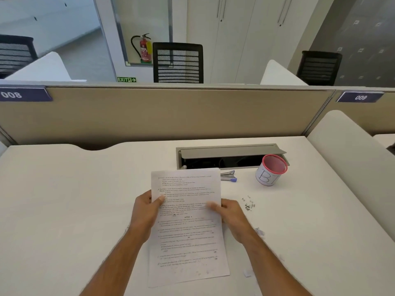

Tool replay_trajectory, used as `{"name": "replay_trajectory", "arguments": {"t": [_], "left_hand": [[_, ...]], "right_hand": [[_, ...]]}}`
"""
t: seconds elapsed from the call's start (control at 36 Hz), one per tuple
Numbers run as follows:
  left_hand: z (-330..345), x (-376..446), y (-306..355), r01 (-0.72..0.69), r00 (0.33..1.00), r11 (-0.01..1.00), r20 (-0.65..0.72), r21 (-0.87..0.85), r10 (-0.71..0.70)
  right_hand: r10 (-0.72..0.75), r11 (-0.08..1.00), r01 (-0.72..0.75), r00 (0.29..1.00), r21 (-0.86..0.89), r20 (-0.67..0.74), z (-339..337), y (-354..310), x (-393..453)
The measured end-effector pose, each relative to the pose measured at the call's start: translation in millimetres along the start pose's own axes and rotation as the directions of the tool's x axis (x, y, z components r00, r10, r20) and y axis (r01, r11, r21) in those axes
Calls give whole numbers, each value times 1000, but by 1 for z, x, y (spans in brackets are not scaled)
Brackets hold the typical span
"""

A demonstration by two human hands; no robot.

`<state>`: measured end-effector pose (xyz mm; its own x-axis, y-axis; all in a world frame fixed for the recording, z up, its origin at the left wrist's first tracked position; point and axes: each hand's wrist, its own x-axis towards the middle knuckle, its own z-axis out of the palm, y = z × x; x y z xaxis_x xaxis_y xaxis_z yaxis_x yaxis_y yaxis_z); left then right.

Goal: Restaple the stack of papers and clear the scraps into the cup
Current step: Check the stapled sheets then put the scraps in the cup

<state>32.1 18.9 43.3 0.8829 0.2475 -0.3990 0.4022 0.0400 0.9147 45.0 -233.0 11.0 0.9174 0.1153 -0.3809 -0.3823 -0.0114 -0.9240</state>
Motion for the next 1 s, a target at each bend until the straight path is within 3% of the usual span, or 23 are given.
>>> {"name": "replay_trajectory", "arguments": {"t": [0.08,0.17,0.31,0.39,0.47,0.58,0.72,0.78,0.86,0.92,1.0], "left_hand": [[-1,5,0,-8,999,999,-32,34,9],[-4,10,-3,1,999,999,-42,52,1],[-2,16,-2,10,999,997,-41,78,-7],[0,20,1,3,1000,996,-32,95,0],[1,24,4,4,1000,995,-20,104,-2],[1,26,6,4,1000,993,-14,119,-3],[-1,21,5,11,1000,995,-10,98,-10],[-2,18,6,12,1000,995,-12,104,-11],[-2,10,9,8,1000,995,-8,95,-7],[-1,4,12,7,1000,995,3,98,-7],[2,-6,16,-10,1000,993,21,119,7]], "right_hand": [[-92,995,78,952,-58,-292,-1,-9,21],[-259,940,111,846,-322,-465,-7,-15,48],[-497,663,119,809,-739,-315,-14,-18,84],[-600,447,142,780,-883,-178,-17,-18,97],[-583,262,54,805,-964,-113,-19,-17,111],[-488,143,-51,865,-988,-115,-22,-16,119],[-477,79,-53,875,-995,-84,-30,-23,120],[-484,168,-26,868,-985,-106,-31,-28,120],[-497,537,74,833,-841,-244,-22,-46,112],[-442,791,169,822,-588,-359,-9,-66,101],[-301,954,249,827,-169,-474,12,-100,87]]}}
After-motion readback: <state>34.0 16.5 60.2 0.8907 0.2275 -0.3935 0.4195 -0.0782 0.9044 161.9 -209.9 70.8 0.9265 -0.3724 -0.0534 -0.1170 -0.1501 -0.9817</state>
